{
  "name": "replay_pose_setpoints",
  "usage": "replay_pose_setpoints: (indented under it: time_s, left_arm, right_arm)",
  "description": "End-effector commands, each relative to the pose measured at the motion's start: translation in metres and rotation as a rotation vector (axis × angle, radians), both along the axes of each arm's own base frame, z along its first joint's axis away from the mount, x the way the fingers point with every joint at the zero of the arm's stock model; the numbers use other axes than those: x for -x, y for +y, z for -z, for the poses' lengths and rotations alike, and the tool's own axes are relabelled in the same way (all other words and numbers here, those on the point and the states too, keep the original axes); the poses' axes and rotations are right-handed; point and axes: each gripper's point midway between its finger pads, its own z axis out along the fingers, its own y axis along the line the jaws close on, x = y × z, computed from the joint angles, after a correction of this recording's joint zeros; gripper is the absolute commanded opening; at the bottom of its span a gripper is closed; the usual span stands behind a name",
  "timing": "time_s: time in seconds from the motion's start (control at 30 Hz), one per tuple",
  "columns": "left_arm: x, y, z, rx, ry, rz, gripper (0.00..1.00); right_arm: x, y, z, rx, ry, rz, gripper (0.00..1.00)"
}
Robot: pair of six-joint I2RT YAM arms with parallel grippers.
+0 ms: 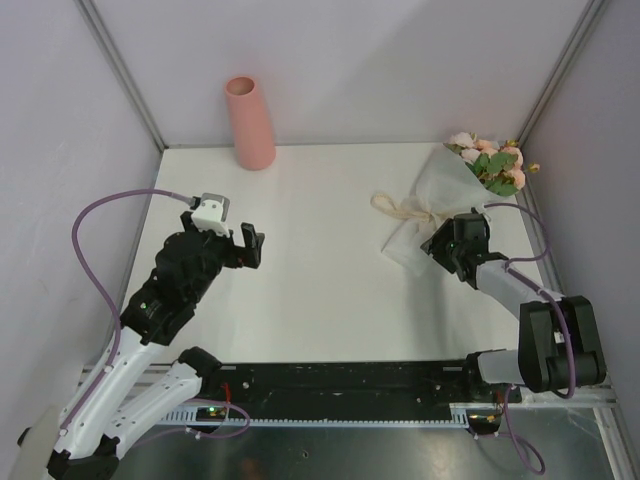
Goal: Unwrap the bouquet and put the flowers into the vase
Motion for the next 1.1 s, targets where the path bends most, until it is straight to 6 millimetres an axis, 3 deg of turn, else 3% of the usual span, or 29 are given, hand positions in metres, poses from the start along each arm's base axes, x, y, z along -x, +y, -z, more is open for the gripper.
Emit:
replay_pose_setpoints:
  time_s: [0.0, 0.1, 0.3, 0.43, 0.6, 0.73, 1.07]
  left_arm:
    - [-0.001, -0.002, -0.006, -0.014, -0.032, 0.02, 1.0]
    - [-0.001, -0.003, -0.005, -0.022, -0.035, 0.031, 1.0]
    - [-0.001, -0.004, 0.0, -0.025, -0.024, 0.035, 0.96]
    - [-0.003, -0.004, 0.003, 0.021, 0.005, -0.002, 0.95]
    - [0.003, -0.025, 0.015, 0.154, 0.106, 0.039, 0.91]
    - [0.012, -0.042, 0.037, 0.27, 0.224, 0.068, 0.89]
    - [0.027, -0.05, 0.1, 0.33, 0.413, 0.043, 0.88]
  right_arm:
    - [-0.014, 0.003, -0.002, -0.03, -0.043, 0.015, 0.56]
    - [-0.015, 0.003, 0.003, -0.027, -0.034, 0.013, 0.5]
    - [-0.01, 0.005, 0.008, -0.016, -0.013, -0.003, 0.2]
    - [-0.001, 0.022, 0.007, -0.036, -0.004, -0.064, 0.03]
    - [0.021, 0.054, 0.006, -0.043, 0.006, -0.188, 0.0]
    - [0.051, 0.093, 0.003, -0.044, 0.005, -0.319, 0.0]
    - [0.132, 0.189, 0.01, -0.114, 0.019, -0.638, 0.0]
